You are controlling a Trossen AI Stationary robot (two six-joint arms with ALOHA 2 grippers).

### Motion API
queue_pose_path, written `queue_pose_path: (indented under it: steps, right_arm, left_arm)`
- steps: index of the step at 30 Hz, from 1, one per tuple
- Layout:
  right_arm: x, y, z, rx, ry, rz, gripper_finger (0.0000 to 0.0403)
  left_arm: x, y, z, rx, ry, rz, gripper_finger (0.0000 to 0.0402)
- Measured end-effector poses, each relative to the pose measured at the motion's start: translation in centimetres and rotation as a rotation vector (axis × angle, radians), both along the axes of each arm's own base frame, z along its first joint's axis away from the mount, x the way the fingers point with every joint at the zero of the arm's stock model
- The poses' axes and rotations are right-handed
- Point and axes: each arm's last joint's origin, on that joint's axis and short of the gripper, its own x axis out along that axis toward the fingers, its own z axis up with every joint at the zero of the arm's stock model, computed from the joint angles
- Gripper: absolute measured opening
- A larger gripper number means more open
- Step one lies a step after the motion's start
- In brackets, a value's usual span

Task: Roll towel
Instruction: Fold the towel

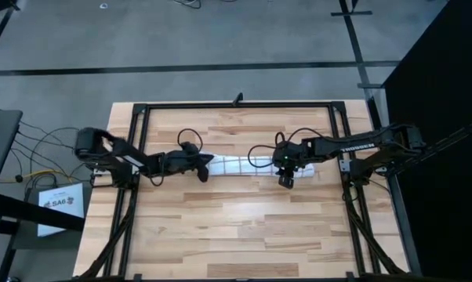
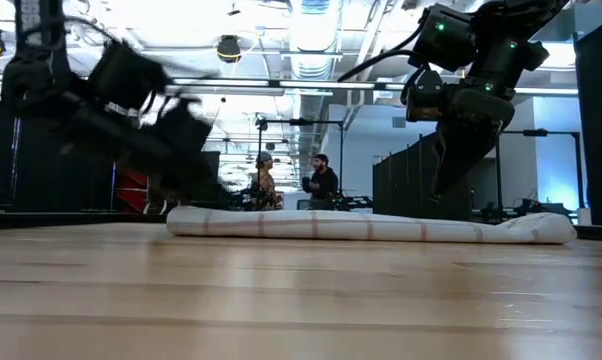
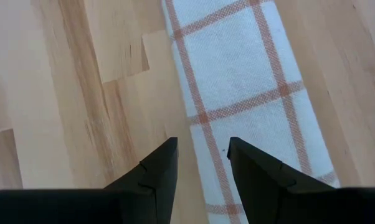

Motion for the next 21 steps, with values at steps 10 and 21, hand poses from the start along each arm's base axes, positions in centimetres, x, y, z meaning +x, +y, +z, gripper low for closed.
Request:
queue_pose_path:
  steps: [10, 21]
  right_arm:
    - [0.1, -0.1, 0.1, -0.001, -0.01, -0.002, 0.0132]
    - [0.2, -0.1, 0.2, -0.003, -0.03, -0.002, 0.0132]
  left_arm:
    - [-1.9, 1.7, -0.5, 0.035, 0.332, 0.075, 0.0]
    - [-0.9, 1.9, -0.9, -0.036, 0.218, 0.009, 0.0]
